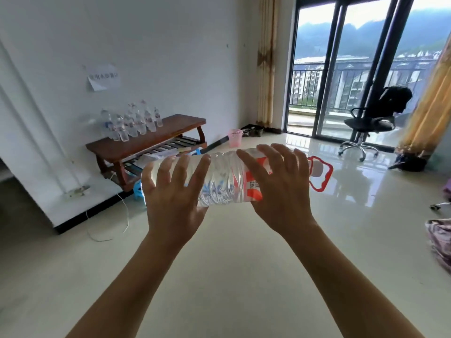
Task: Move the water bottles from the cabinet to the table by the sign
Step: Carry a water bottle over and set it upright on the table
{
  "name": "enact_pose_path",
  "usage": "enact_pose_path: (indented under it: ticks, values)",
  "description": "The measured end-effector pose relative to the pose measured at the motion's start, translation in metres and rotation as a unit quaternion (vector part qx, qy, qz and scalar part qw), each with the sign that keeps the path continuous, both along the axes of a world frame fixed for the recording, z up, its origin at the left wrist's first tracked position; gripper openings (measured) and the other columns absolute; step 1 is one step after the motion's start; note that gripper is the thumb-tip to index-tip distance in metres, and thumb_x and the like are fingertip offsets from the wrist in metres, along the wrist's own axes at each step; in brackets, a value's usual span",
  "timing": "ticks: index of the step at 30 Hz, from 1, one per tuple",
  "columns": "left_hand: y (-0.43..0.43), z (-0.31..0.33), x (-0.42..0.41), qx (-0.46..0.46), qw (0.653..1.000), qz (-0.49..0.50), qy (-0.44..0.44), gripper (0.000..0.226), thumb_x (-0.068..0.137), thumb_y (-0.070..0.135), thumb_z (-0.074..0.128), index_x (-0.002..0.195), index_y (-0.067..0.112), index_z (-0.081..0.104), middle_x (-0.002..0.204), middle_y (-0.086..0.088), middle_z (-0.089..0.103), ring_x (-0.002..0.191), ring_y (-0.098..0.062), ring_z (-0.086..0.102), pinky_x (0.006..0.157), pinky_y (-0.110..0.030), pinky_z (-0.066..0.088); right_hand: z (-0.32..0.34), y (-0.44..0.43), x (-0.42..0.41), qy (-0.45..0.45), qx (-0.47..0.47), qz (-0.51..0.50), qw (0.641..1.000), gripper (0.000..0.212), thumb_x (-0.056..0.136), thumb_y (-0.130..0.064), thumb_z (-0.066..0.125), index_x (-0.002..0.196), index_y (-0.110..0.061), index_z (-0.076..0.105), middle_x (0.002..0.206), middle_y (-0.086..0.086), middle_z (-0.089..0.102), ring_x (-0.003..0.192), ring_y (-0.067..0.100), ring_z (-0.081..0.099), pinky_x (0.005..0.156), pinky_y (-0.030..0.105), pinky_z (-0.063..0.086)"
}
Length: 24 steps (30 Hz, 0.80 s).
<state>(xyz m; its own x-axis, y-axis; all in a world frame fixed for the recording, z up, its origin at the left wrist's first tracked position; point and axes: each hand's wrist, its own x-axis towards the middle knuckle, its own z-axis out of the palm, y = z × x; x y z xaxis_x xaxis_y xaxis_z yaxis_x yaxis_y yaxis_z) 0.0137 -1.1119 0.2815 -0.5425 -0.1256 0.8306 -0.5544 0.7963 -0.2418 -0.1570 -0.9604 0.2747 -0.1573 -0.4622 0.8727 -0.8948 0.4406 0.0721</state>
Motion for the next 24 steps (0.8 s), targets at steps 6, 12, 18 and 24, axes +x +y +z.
enact_pose_path:
  ticks: [6, 12, 18, 24]
  values:
    - [-0.123, 0.025, -0.058, -0.03, 0.998, 0.051, 0.006, 0.093, 0.07, 0.039, 0.085, 0.15, 0.021, 0.041, 0.134, -0.018, 0.058, 0.122, -0.041, 0.056, 0.102, -0.061, 0.037, 0.027, -0.14, -0.074, -0.005, 0.017, 0.054, 0.998, 0.088, 0.071, -0.051, 0.087, 0.145, -0.03, 0.043, 0.145, 0.014, 0.051, 0.135, 0.036, 0.042, 0.112, 0.062, 0.03]
    - [-0.266, 0.032, -0.078, -0.031, 0.993, 0.112, 0.025, 0.097, 0.065, 0.039, 0.09, 0.149, 0.021, 0.045, 0.136, -0.017, 0.056, 0.124, -0.042, 0.053, 0.104, -0.061, 0.036, 0.042, -0.308, -0.11, 0.002, 0.016, 0.113, 0.993, 0.092, 0.07, -0.044, 0.091, 0.145, -0.034, 0.039, 0.146, 0.012, 0.052, 0.134, 0.038, 0.047, 0.114, 0.062, 0.028]
    - [-0.436, 0.028, -0.108, -0.032, 0.99, 0.138, 0.014, 0.098, 0.064, 0.038, 0.091, 0.149, 0.022, 0.046, 0.134, -0.015, 0.055, 0.123, -0.04, 0.052, 0.106, -0.059, 0.033, 0.039, -0.487, -0.142, 0.02, 0.023, 0.128, 0.991, 0.096, 0.067, -0.042, 0.093, 0.145, -0.033, 0.038, 0.144, 0.015, 0.053, 0.132, 0.04, 0.048, 0.112, 0.063, 0.03]
    - [-0.571, 0.036, -0.179, -0.028, 0.993, 0.109, 0.024, 0.102, 0.059, 0.033, 0.093, 0.148, 0.021, 0.045, 0.133, -0.014, 0.055, 0.12, -0.038, 0.053, 0.102, -0.058, 0.035, 0.048, -0.61, -0.208, 0.012, 0.034, 0.1, 0.994, 0.1, 0.063, -0.038, 0.096, 0.145, -0.033, 0.039, 0.144, 0.013, 0.052, 0.132, 0.038, 0.046, 0.113, 0.063, 0.028]
